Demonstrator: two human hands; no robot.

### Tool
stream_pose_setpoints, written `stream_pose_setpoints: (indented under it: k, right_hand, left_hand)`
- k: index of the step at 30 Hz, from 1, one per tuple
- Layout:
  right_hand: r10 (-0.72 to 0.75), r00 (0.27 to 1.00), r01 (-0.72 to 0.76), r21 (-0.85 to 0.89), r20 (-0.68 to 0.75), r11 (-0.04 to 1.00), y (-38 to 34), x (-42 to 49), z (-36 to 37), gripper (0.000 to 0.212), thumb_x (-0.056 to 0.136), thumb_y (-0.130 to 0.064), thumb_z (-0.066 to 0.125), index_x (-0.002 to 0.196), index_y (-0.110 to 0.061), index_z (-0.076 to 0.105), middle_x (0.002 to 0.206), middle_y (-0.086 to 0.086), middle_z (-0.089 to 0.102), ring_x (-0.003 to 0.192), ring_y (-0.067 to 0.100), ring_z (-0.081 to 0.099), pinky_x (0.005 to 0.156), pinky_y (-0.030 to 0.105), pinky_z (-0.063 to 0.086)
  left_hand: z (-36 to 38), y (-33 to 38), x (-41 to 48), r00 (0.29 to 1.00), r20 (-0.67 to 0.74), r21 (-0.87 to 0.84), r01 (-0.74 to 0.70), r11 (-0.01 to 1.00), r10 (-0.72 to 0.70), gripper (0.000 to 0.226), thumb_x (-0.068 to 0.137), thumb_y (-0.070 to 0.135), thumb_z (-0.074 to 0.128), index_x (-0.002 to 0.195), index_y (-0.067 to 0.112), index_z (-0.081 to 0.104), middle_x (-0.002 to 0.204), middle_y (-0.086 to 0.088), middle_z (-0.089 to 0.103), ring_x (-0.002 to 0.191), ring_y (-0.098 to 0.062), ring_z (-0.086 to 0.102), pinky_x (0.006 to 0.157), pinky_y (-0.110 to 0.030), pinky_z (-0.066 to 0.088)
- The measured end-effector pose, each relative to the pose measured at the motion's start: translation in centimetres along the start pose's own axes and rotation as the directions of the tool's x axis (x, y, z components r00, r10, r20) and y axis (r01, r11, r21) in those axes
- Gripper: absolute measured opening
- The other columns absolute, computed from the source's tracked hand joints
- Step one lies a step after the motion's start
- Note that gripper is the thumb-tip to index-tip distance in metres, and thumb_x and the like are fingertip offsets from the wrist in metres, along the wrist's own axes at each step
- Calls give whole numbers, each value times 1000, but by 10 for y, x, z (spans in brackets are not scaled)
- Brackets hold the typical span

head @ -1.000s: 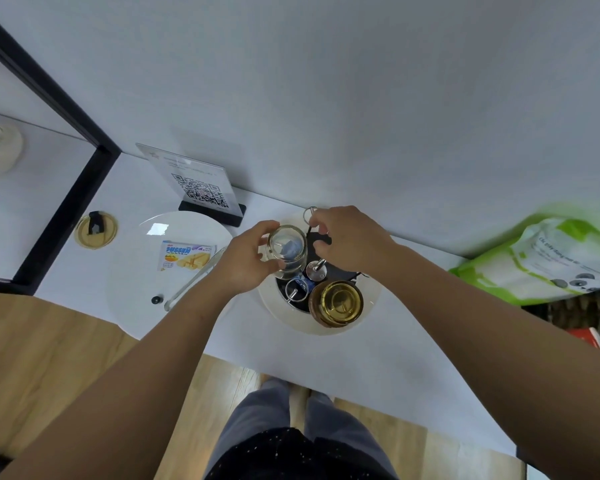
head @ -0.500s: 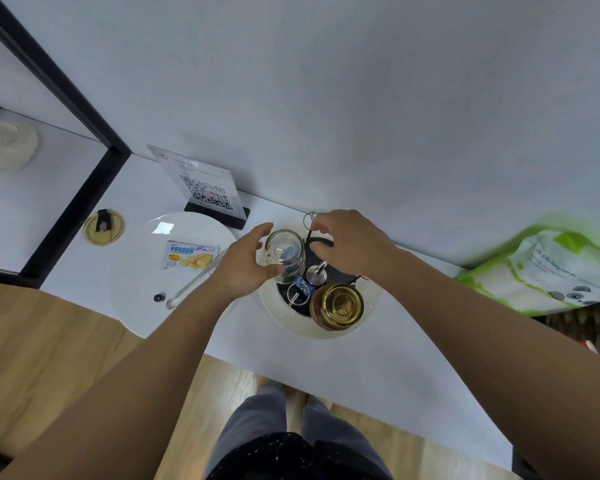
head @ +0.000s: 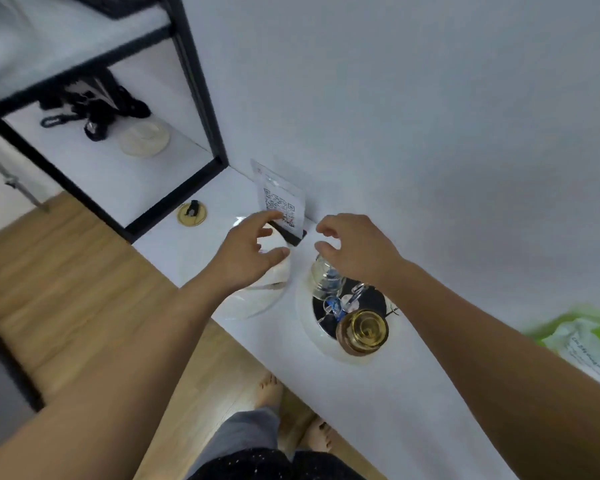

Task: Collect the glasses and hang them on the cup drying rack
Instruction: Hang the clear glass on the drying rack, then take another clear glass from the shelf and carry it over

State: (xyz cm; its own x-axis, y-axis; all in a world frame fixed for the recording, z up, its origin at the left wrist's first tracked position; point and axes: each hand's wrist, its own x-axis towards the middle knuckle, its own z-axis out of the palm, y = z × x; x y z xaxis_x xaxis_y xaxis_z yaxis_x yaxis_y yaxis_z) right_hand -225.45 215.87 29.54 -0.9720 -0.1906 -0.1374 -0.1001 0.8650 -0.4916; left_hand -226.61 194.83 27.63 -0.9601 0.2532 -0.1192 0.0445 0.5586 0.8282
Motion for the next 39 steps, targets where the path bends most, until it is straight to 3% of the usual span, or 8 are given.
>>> stream_pose_setpoints:
  k: [2, 6, 10, 12, 15, 22, 29, 39]
  right_hand:
    - [-116, 993, 117, 25, -19, 993, -31, 12, 7, 24, 90, -28, 61, 110, -15, 66, 103, 3, 68, 97, 23, 62, 82, 36, 51]
    - [-289, 957, 286, 88, 11, 954, -109, 27, 30, 27, 91, -30, 61, 115, -18, 66, 109, -2, 68, 102, 17, 61, 88, 36, 50]
    - [-437, 899, 430, 123, 30, 894, -186, 24, 53, 27, 91, -30, 61, 115, -18, 67, 108, -2, 68, 101, 17, 61, 88, 36, 51]
    - [-480, 876, 473, 130, 34, 872, -219, 25, 63, 25, 91, -30, 62, 113, -21, 67, 104, -5, 68, 99, 16, 61, 87, 38, 52]
    - [-526, 850, 521, 94, 39, 849, -265, 34, 78, 22, 89, -35, 61, 108, -25, 66, 99, -9, 67, 94, 12, 61, 84, 41, 54]
    - [-564, 825, 563, 35, 36, 826, -408, 59, 126, 25, 91, -30, 63, 114, -21, 66, 101, -5, 67, 94, 13, 61, 84, 40, 55]
    - [-611, 788, 605, 82, 78, 792, -540, 82, 190, 26, 91, -32, 62, 114, -23, 66, 107, -5, 68, 98, 11, 62, 87, 36, 54]
    - [-716, 685, 706, 117, 135, 698, -687, 154, 257, 22, 89, -34, 64, 110, -27, 67, 102, -12, 66, 95, 7, 61, 87, 33, 52]
  left_hand:
    - [-34, 2, -29, 994, -104, 1, 16, 1000, -16, 51, 86, 21, 72, 132, 27, 53, 133, 11, 54, 115, -6, 56, 89, -19, 48]
    - [-101, -10, -93, 955, -288, 20, 74, 997, -65, 42, 90, 27, 67, 130, 28, 56, 131, 16, 57, 113, 0, 57, 92, -21, 48]
    - [-154, -30, -143, 902, -418, 26, 128, 991, -106, 34, 92, 26, 64, 125, 29, 58, 118, 16, 62, 104, 5, 60, 85, -12, 48]
    - [-176, -43, -161, 877, -467, -9, 125, 992, -114, 29, 92, 23, 65, 120, 30, 60, 113, 16, 64, 100, 3, 62, 84, -16, 50]
    - [-207, -69, -182, 846, -520, -45, 111, 993, -118, 27, 91, 23, 66, 118, 29, 62, 112, 14, 65, 97, 1, 64, 85, -22, 52]
    - [-317, -148, -239, 801, -589, -81, 74, 994, -108, 28, 91, 23, 65, 119, 24, 65, 109, 12, 67, 97, -3, 64, 82, -19, 51]
    - [-431, -214, -292, 734, -667, -100, 81, 992, -128, 20, 91, 19, 65, 111, 22, 67, 104, 9, 69, 93, -9, 65, 80, -21, 51]
    - [-536, -288, -319, 604, -771, -166, 115, 979, -202, 17, 92, 16, 63, 108, 18, 68, 101, 7, 71, 91, -6, 65, 80, -17, 50]
